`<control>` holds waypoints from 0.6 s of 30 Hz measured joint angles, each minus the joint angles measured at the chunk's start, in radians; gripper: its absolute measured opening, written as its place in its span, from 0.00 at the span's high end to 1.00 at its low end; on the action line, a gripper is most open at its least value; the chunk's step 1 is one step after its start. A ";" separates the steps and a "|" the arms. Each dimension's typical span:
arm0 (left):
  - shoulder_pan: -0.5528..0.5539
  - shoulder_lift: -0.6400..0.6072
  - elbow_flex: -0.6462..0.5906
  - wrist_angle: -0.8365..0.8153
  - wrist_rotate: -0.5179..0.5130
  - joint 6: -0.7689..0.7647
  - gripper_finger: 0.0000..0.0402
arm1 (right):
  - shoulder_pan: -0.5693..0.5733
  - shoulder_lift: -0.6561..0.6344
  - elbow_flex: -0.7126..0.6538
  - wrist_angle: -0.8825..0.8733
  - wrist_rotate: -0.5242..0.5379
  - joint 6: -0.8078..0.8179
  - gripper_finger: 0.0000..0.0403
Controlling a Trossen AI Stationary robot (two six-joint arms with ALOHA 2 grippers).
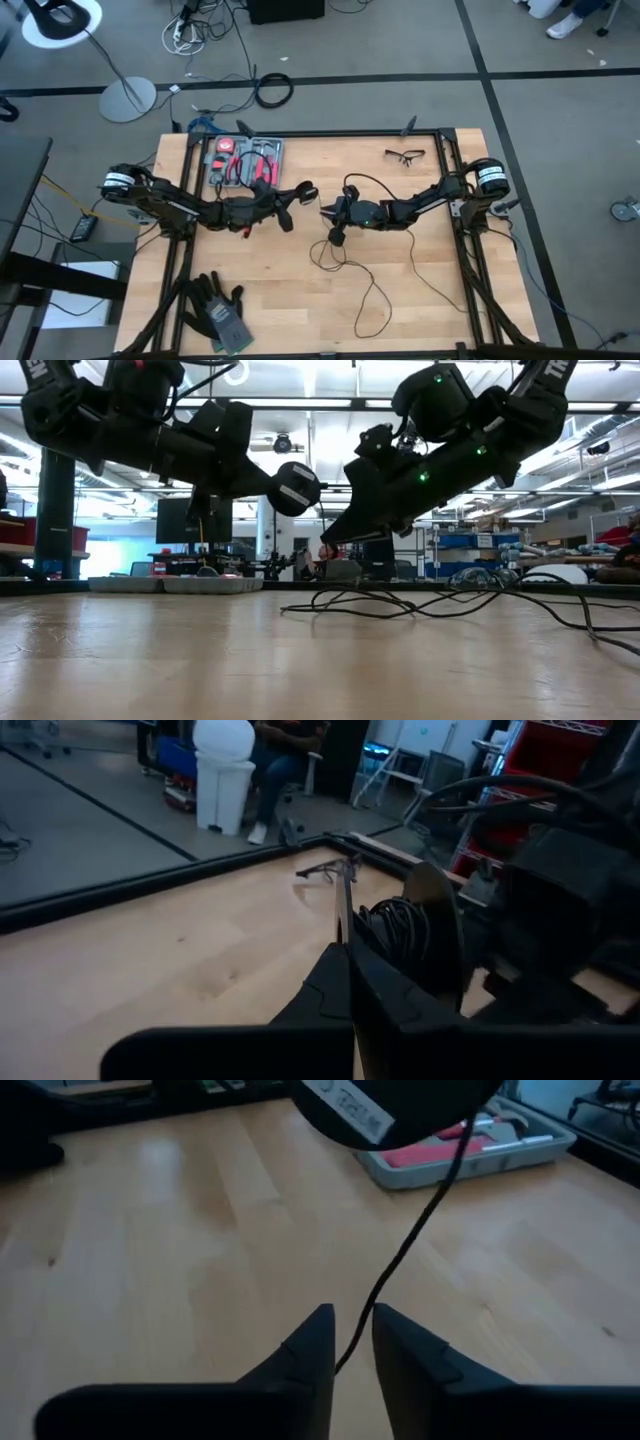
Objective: Coil cords
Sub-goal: Coil the black wire on the black spool
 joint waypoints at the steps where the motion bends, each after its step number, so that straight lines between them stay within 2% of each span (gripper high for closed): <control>1: 0.000 0.000 0.000 0.001 -0.001 0.006 1.00 | 0.003 0.000 0.000 0.000 0.000 0.015 0.81; 13: 0.000 0.000 0.000 0.022 -0.003 0.006 1.00 | 0.011 0.039 -0.001 -0.033 0.015 0.146 0.76; 18: 0.000 0.000 0.000 0.030 -0.003 0.008 1.00 | 0.011 0.077 0.000 -0.005 0.022 0.153 0.82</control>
